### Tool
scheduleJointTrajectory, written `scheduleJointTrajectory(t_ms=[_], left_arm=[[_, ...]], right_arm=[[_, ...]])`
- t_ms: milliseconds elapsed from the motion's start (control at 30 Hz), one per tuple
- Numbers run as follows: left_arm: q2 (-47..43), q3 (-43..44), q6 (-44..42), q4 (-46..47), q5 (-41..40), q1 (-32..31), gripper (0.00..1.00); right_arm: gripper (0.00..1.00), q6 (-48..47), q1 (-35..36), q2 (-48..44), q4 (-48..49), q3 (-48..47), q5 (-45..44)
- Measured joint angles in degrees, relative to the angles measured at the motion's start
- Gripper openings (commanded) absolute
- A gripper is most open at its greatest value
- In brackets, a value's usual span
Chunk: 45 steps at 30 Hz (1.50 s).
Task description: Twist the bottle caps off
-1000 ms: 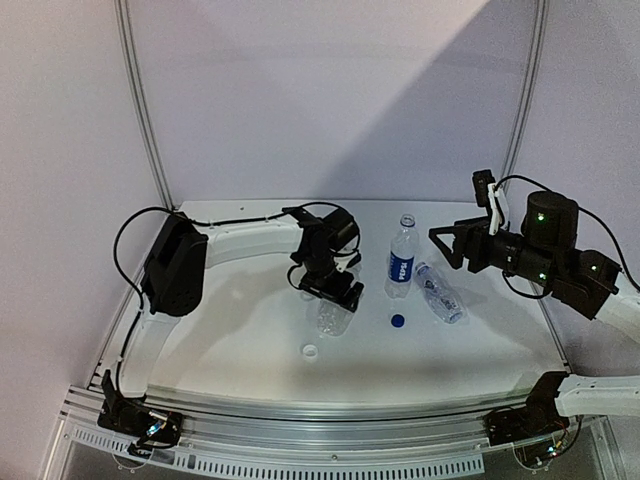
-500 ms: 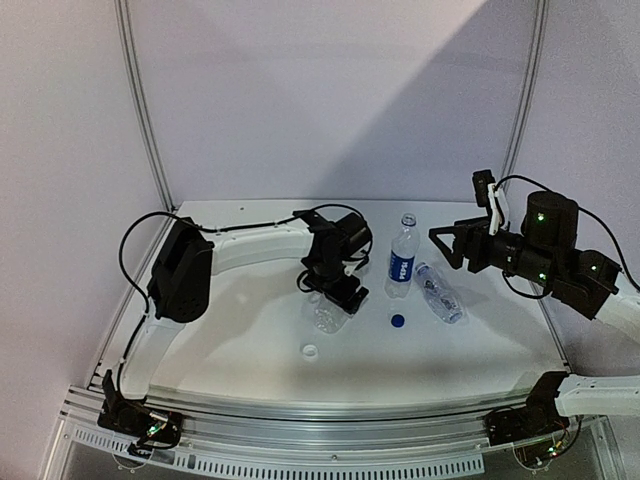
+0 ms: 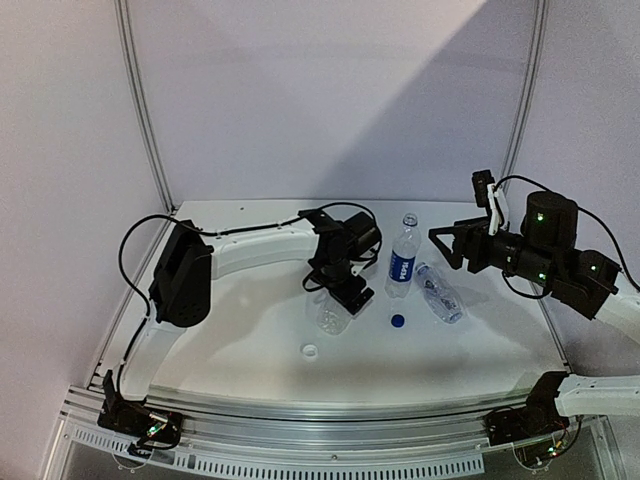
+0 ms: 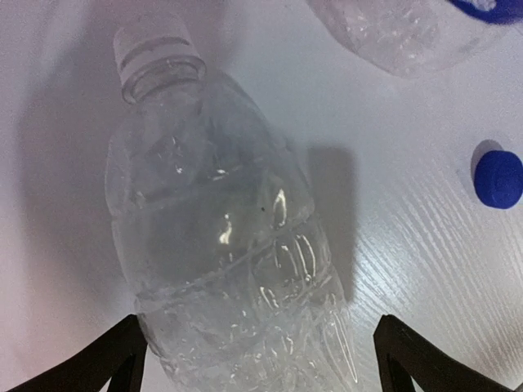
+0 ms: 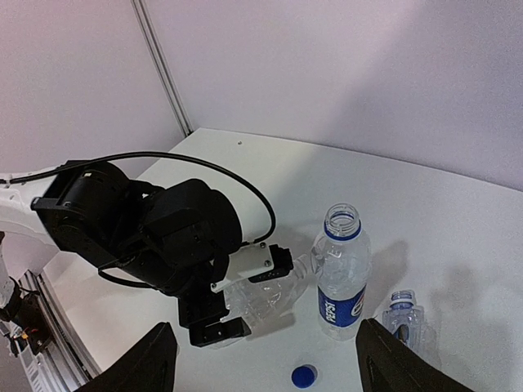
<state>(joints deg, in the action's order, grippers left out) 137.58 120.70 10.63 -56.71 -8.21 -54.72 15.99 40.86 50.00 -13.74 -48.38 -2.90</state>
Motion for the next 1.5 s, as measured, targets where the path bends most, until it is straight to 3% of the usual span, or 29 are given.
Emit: scheduleJointTrajectory(t_ms=[700, 1033, 1500], left_arm=[[3.82, 1.4, -1.36, -2.54, -6.45, 0.11, 0.99], [3.13, -0.42, -3.82, -1.07, -6.25, 0.11, 0.76], [-17.77, -27.04, -6.05, 11.61, -5.42, 1.22, 0.39]], right_arm=[[0.77, -0.02, 0.0, 0.79, 0.0, 0.04, 0.02], [0.77, -0.2, 0.0, 0.81, 0.0, 0.04, 0.02], [0.76, -0.42, 0.02, 1.07, 0.02, 0.04, 0.04]])
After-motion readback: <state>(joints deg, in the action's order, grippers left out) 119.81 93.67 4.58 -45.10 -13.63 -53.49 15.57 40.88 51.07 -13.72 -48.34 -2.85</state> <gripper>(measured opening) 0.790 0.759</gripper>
